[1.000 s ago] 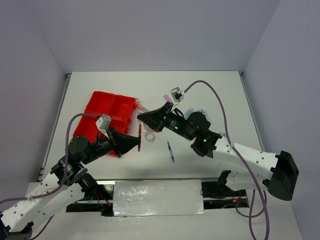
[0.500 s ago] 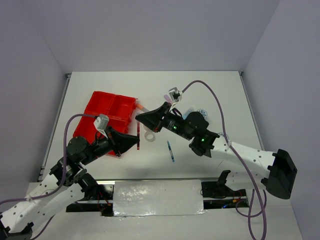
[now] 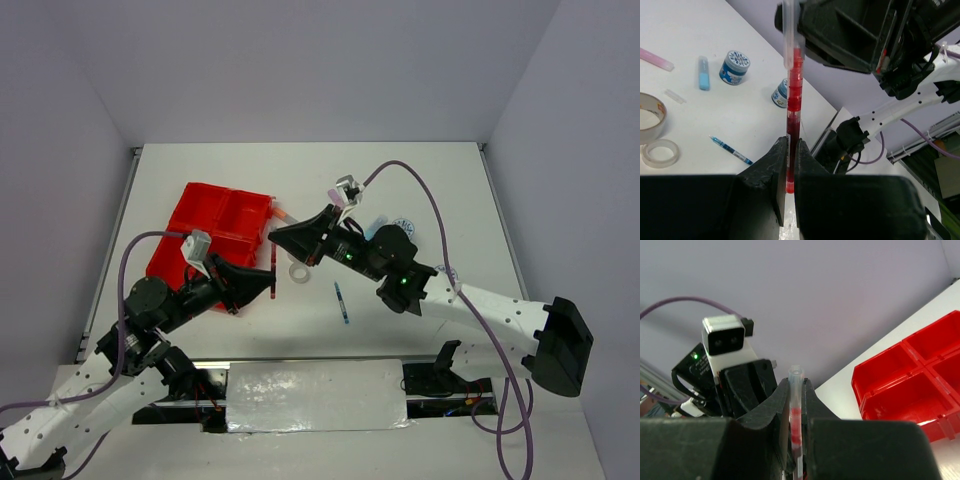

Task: Sort the stationery into containers
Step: Close the pen cap on the pen.

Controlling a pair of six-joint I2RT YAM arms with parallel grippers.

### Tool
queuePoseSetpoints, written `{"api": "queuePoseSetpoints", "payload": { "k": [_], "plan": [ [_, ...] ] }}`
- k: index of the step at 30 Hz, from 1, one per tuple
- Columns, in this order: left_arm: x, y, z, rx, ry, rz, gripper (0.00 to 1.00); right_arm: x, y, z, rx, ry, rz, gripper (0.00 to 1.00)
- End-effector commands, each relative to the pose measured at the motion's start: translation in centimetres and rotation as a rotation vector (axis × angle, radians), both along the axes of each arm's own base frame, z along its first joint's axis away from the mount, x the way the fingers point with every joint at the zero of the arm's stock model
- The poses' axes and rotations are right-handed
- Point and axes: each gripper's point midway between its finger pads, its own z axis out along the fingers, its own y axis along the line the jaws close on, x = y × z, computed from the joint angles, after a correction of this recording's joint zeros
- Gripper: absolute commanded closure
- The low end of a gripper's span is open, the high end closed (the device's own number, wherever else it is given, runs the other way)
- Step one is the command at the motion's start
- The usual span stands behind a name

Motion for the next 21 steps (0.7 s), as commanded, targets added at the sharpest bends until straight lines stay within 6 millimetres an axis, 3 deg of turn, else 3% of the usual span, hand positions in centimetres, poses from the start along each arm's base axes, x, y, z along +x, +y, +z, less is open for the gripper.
{"api": "queuePoseSetpoints", "payload": {
  "k": [1, 12, 16, 19, 21],
  "plan": [
    [0.3, 0.7, 4.3, -0.115, -0.105, 0.043, 1.0, -1.0, 0.8, 0.5, -0.011, -0.046, 0.039, 1.0],
    [1.0, 1.5, 5.8, -0.111, -0.192, 0.1, 1.0, -1.8, 1.3, -1.9, -0.056, -0.011, 0.067, 1.0],
    [1.1, 1.7, 6.1, -0.083, -0.241, 0.112, 1.0, -2.4, 1.1, -1.5, -0.05, -0.026, 0.082, 0.95],
    [1.2, 0.9, 5.1, -0.059, -0.239, 0.077, 1.0, -2.6, 0.8, -0.6, -0.044, -0.049, 0.083, 0.87],
    [1.3, 0.5, 4.6, -0.055, -0.238, 0.063, 1.0, -2.7, 0.7, 0.0, -0.041, -0.058, 0.083, 0.86]
  ]
}}
